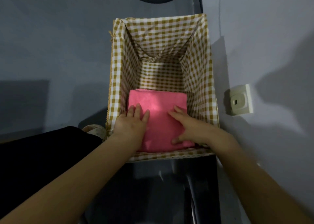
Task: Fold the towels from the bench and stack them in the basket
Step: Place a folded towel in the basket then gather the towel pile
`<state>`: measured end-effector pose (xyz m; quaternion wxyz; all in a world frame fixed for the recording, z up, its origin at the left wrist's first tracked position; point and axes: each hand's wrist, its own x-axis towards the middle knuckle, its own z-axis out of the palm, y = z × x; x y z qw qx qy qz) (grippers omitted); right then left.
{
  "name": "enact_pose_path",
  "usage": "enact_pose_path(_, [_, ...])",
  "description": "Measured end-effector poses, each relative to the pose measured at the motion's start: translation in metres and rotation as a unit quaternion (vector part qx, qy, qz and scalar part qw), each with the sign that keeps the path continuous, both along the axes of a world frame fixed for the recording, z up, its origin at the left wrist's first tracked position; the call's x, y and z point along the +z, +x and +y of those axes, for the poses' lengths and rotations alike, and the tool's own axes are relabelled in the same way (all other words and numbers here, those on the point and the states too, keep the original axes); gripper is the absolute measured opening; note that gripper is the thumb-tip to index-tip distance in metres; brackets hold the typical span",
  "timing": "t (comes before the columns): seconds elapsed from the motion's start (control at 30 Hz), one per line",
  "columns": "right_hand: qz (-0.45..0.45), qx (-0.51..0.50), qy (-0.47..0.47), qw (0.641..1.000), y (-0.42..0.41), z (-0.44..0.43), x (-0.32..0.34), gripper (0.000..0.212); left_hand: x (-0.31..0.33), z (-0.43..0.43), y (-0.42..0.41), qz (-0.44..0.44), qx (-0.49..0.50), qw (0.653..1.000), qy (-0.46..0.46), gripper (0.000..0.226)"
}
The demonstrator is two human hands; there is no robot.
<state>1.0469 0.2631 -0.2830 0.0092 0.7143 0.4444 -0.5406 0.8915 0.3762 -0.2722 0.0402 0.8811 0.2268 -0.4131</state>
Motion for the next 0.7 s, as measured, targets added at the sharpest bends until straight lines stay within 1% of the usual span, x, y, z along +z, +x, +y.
enact_pose_path(0.07, [-0.084,0.031,0.023,0.996,-0.01,0.0,-0.008,0.112,-0.007,-0.005,-0.003,-0.03,-0.014,0.999,0.039,0.084])
enact_pose_path(0.13, [-0.173,0.077,0.037,0.981,-0.021,0.001,-0.022,0.115,-0.016,-0.011,-0.005,-0.042,-0.016,0.997,0.063,0.086])
enact_pose_path(0.23, [-0.234,0.09,0.022,0.968,-0.035,0.003,-0.041,0.125,-0.029,-0.018,-0.018,-0.063,0.027,0.997,0.04,0.091])
enact_pose_path(0.3, [-0.247,0.072,0.037,0.966,-0.043,-0.001,-0.049,0.122,-0.036,-0.019,-0.029,-0.138,0.058,0.988,0.031,0.094])
enact_pose_path(0.33, [-0.25,0.061,0.047,0.965,-0.046,-0.002,-0.05,0.119,-0.037,-0.017,-0.032,-0.158,0.066,0.985,0.027,0.094])
enact_pose_path(0.4, [-0.249,0.046,0.047,0.966,-0.051,-0.004,-0.049,0.115,-0.036,-0.014,-0.034,-0.128,0.05,0.99,0.011,0.091])
enact_pose_path(0.47, [-0.235,0.026,0.044,0.971,-0.053,-0.003,-0.047,0.116,-0.031,-0.009,-0.033,-0.101,0.027,0.994,0.01,0.096])
enact_pose_path(0.57, [-0.209,0.013,0.058,0.976,-0.047,0.001,-0.045,0.123,-0.03,-0.002,-0.033,-0.105,0.016,0.994,0.019,0.108])
enact_pose_path(0.63, [-0.192,0.015,0.059,0.98,-0.038,0.002,-0.043,0.125,-0.028,0.002,-0.032,-0.105,0.015,0.994,0.02,0.107])
enact_pose_path(0.67, [-0.185,0.018,0.062,0.981,-0.031,0.001,-0.042,0.125,-0.027,0.002,-0.03,-0.123,0.006,0.992,0.027,0.104])
enact_pose_path(0.7, [-0.183,0.023,0.067,0.981,-0.023,0.0,-0.042,0.125,-0.027,0.002,-0.029,-0.172,-0.008,0.985,0.034,0.102])
